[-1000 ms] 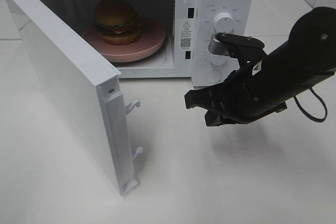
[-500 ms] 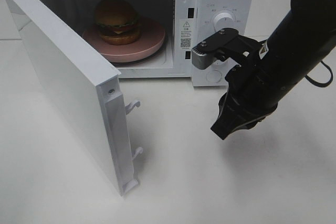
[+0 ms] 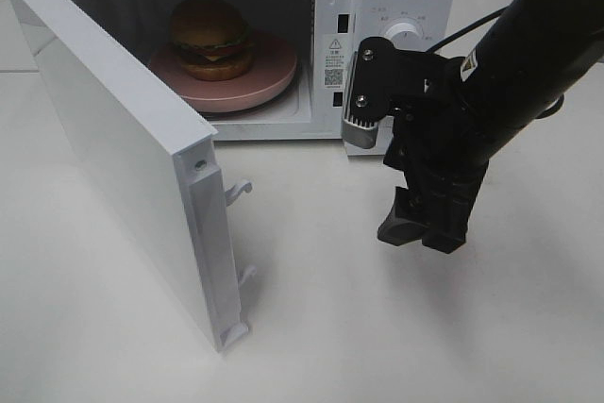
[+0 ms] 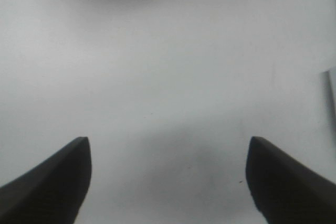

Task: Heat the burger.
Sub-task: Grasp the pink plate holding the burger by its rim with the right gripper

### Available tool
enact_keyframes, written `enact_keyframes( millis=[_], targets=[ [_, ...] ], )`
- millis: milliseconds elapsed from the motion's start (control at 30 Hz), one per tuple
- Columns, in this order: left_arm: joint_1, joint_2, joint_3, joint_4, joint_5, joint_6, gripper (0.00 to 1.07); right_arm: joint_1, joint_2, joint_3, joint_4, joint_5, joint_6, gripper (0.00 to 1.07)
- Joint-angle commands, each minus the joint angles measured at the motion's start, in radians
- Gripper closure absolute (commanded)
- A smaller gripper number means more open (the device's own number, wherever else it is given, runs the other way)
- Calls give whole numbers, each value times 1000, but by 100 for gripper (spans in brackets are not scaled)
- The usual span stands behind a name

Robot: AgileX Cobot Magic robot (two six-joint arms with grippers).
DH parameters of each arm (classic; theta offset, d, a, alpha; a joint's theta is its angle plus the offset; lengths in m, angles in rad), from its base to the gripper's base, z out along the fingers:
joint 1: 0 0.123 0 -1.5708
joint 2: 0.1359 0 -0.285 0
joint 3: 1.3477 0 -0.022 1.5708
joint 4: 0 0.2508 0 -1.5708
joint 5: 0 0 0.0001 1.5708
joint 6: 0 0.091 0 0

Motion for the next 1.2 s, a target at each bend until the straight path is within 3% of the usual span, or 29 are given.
enact_keyframes(
  millis=[33, 333, 1200],
  targets=[
    [2, -18, 0, -3, -4, 3, 17, -3, -10, -5, -90, -81, -112, 16],
    [2, -18, 0, -3, -4, 3, 17, -3, -7, -14, -342, -188, -179, 18],
    [2, -18, 0, -3, -4, 3, 17, 93, 210, -262, -390, -209, -167, 22]
  ],
)
